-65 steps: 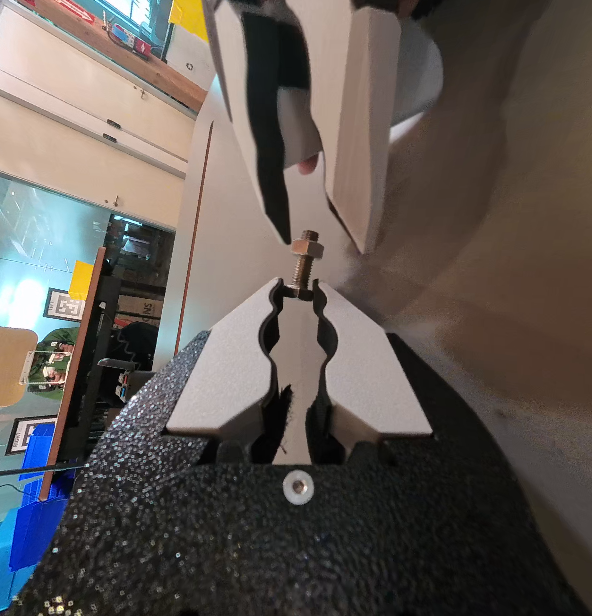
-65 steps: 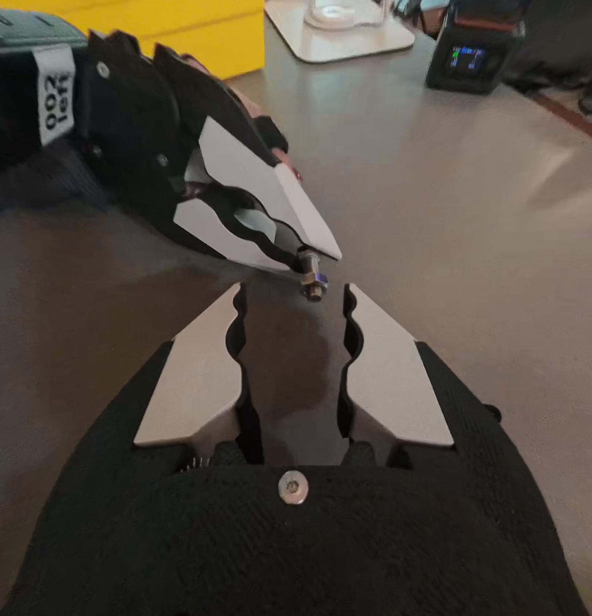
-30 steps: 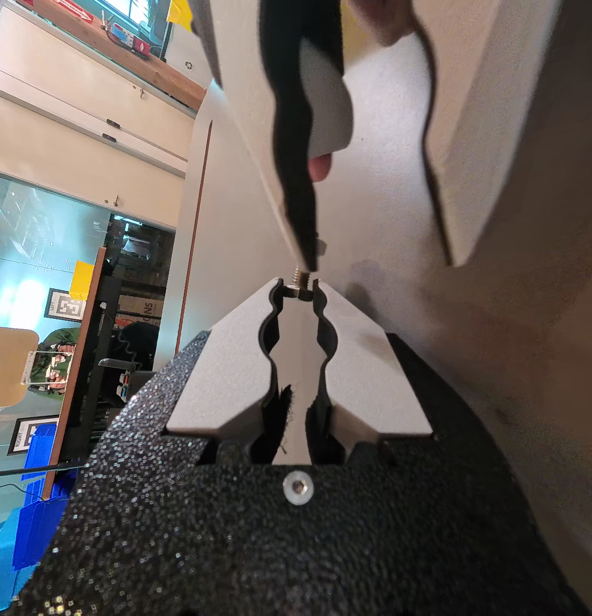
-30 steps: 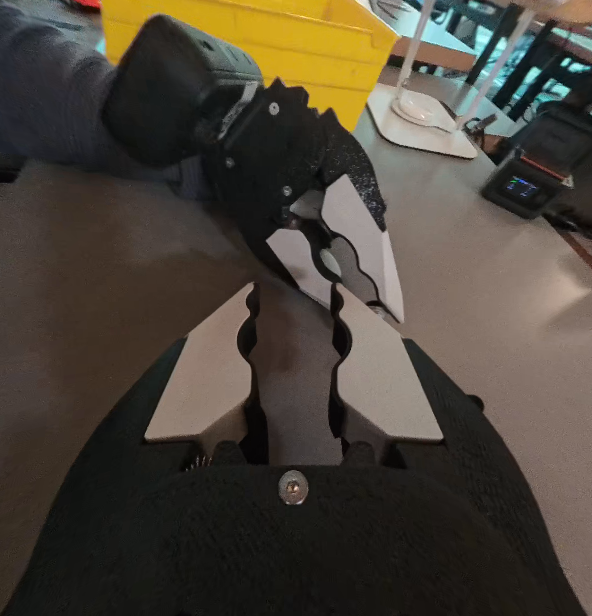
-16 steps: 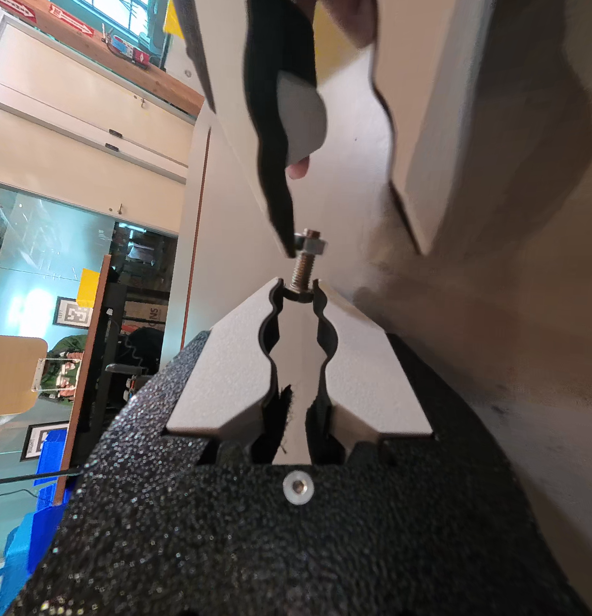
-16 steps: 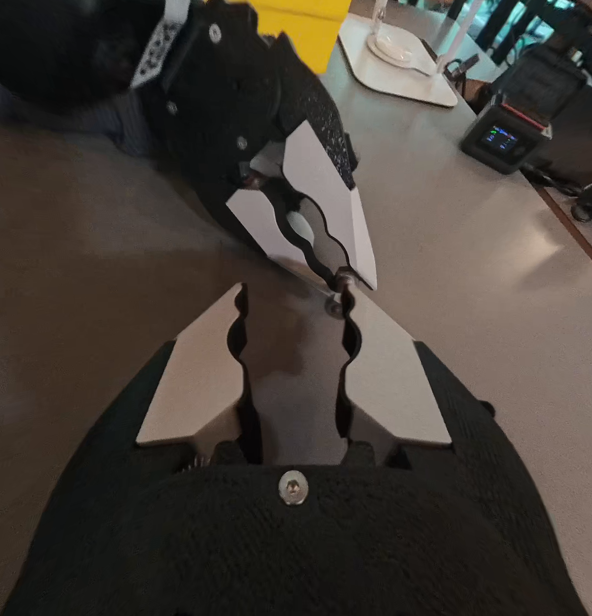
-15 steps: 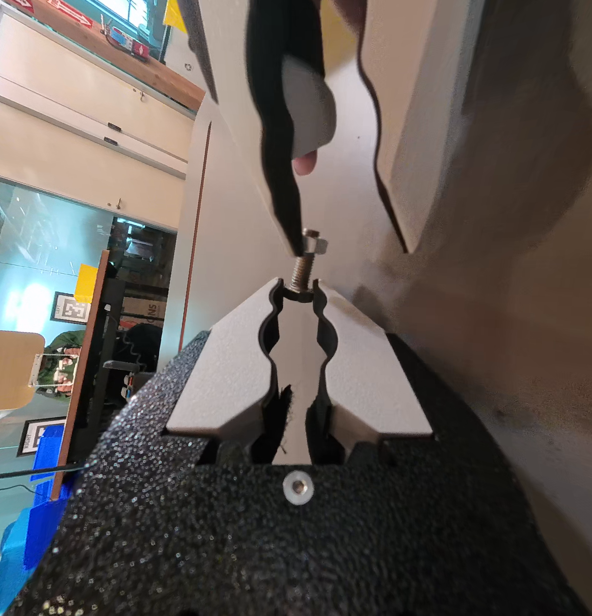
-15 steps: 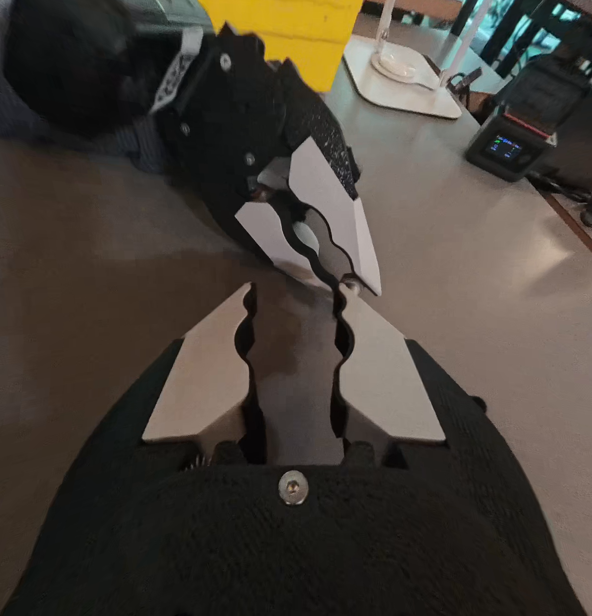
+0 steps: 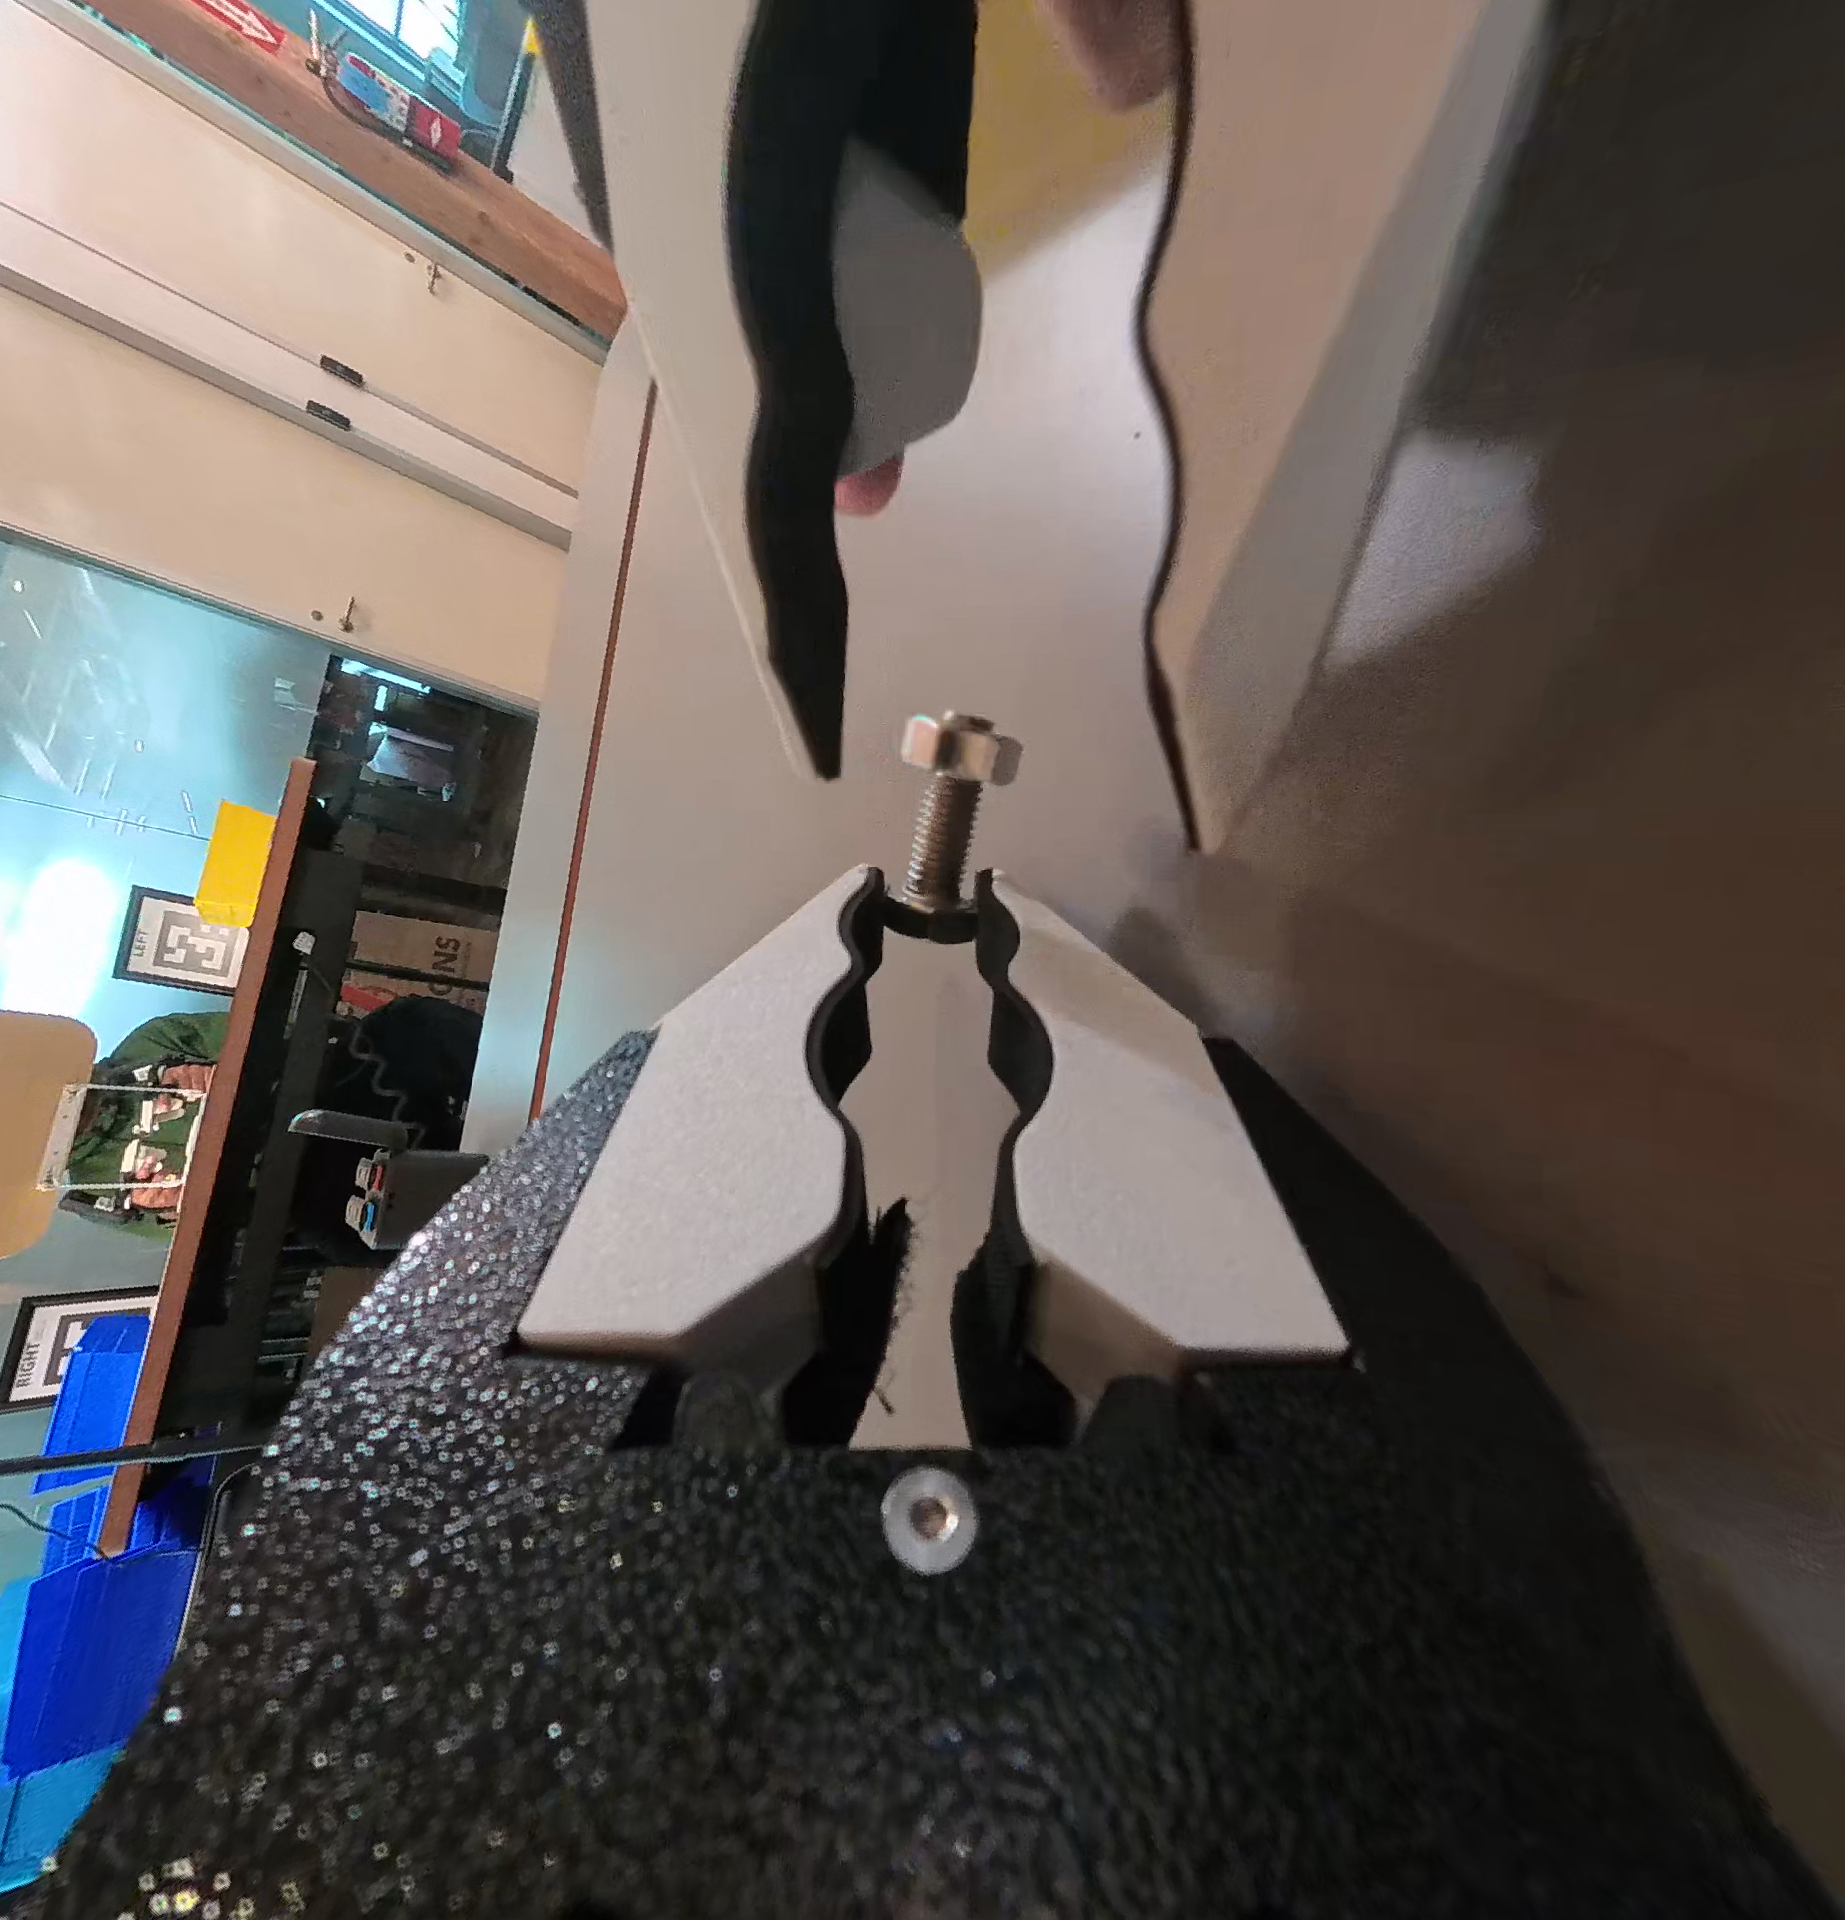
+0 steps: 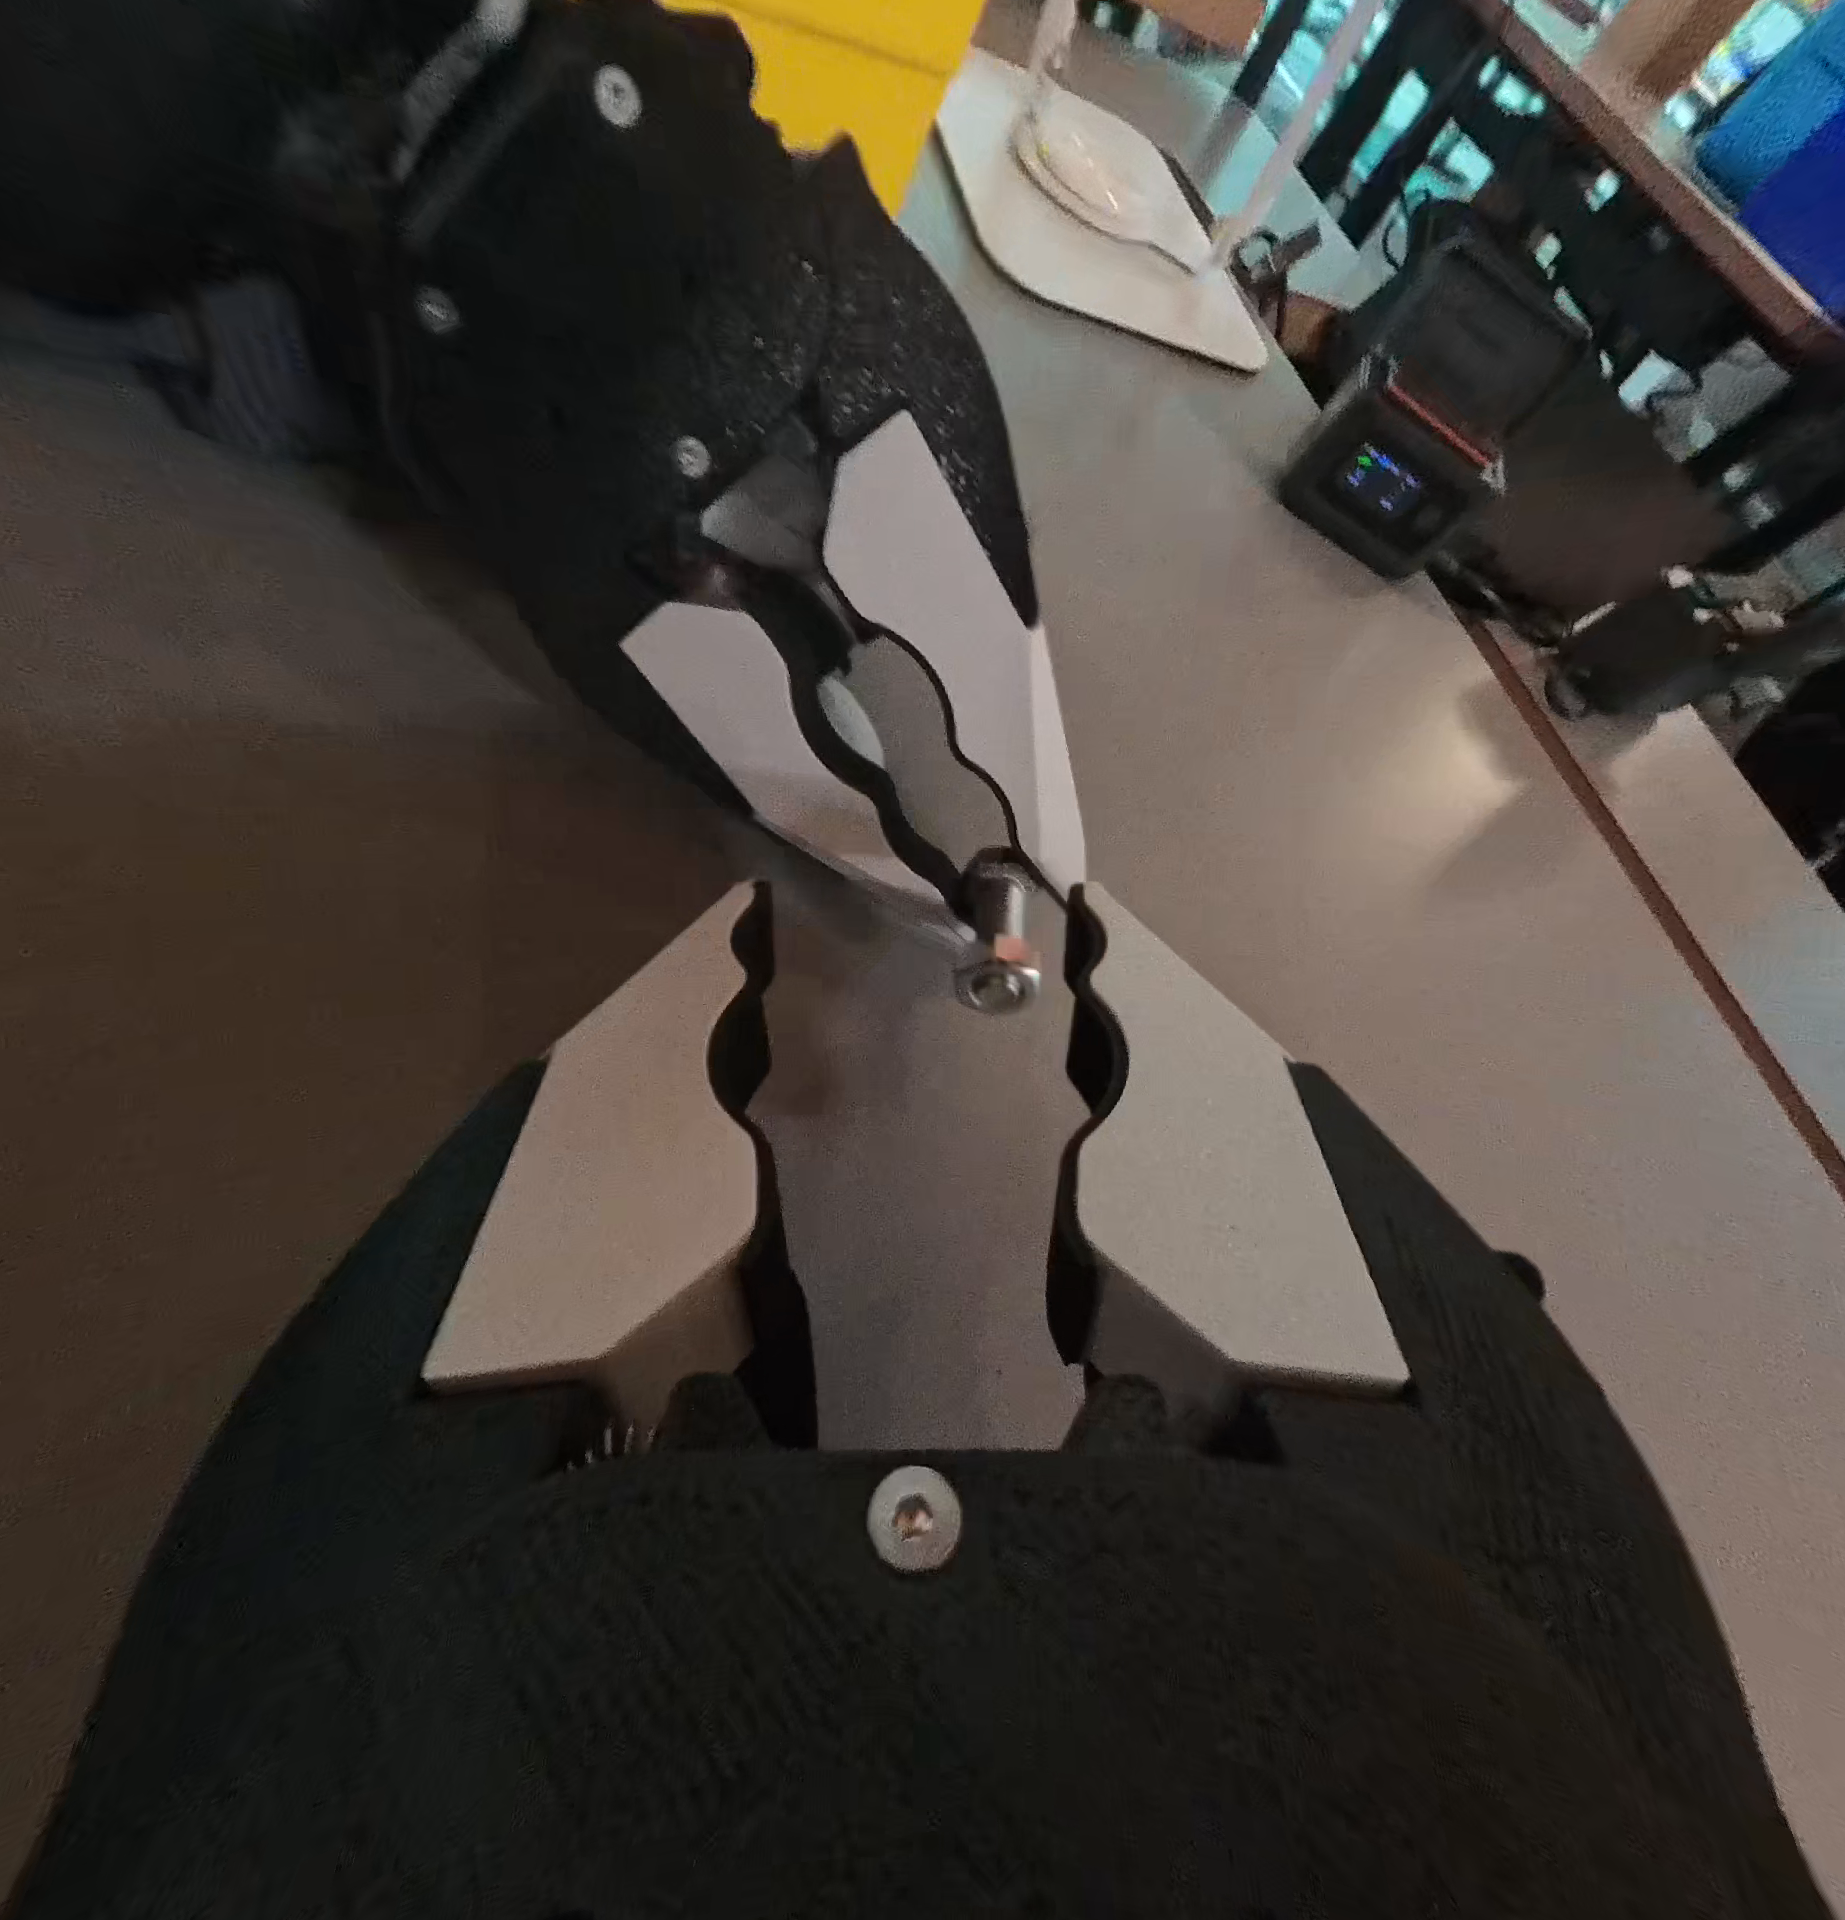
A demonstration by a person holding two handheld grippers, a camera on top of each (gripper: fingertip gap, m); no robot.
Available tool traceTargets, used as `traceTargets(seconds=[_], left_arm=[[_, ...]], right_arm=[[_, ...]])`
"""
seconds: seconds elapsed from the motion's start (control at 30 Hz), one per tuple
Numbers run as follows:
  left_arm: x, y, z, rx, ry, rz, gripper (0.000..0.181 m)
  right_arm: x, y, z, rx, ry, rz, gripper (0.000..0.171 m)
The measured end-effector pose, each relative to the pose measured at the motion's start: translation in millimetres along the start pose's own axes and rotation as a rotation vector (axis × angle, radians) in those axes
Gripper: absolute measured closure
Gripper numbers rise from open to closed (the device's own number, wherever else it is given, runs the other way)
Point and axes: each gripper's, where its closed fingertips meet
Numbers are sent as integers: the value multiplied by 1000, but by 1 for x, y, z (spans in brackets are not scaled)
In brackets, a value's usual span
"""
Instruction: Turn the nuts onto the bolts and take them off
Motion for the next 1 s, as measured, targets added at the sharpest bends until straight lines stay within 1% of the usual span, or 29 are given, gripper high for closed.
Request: traceTargets(seconds=[0.07,0.2,0.27,0.33,0.4,0.43,0.53,0.6,0.67,0.7,0.77,0.83,0.87,0.93,1.0], left_arm=[[0,0,0,-3,4,1,165],[0,0,0,-3,4,2,166],[-1,-1,2,-12,10,-4,166],[-2,0,2,-8,19,-2,166],[-1,-1,2,-14,-1,-4,166],[-1,-1,2,-16,-12,-5,166],[-1,-1,2,-16,-14,-6,166],[-1,0,2,-14,-8,-5,166],[-1,-1,2,-15,-13,-6,166],[-1,-1,2,-16,-17,-6,166],[-1,0,1,-13,-22,-7,166],[-1,-1,2,-17,-17,-6,166],[-1,-1,2,-16,-16,-6,166],[-1,0,2,-15,-18,-8,165],[-1,-1,2,-18,-20,-8,165]], right_arm=[[5,2,11,-43,-72,-5,116],[-2,-1,32,-134,-172,-92,117],[-6,-4,29,-126,-137,-94,109],[-6,-4,20,-89,-42,-63,102],[-10,-1,1,12,33,-58,108],[-8,0,-3,25,25,-41,110],[4,1,15,-60,-87,-19,109],[6,0,31,-116,-163,-44,109],[1,-3,34,-123,-192,-83,109],[-3,-4,30,-102,-182,-99,109],[-7,-6,18,-54,-113,-90,103],[-15,-4,0,24,19,-91,106],[-17,-3,-8,62,63,-75,110],[-9,-3,-5,26,54,-23,112],[1,-3,11,-44,-43,-12,109]])
Point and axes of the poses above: each gripper's, where its closed fingertips meet, y back along the fingers, z out of its underside, x = y × z across the jaws, and after that the axes turned 8 degrees about -z, right-handed
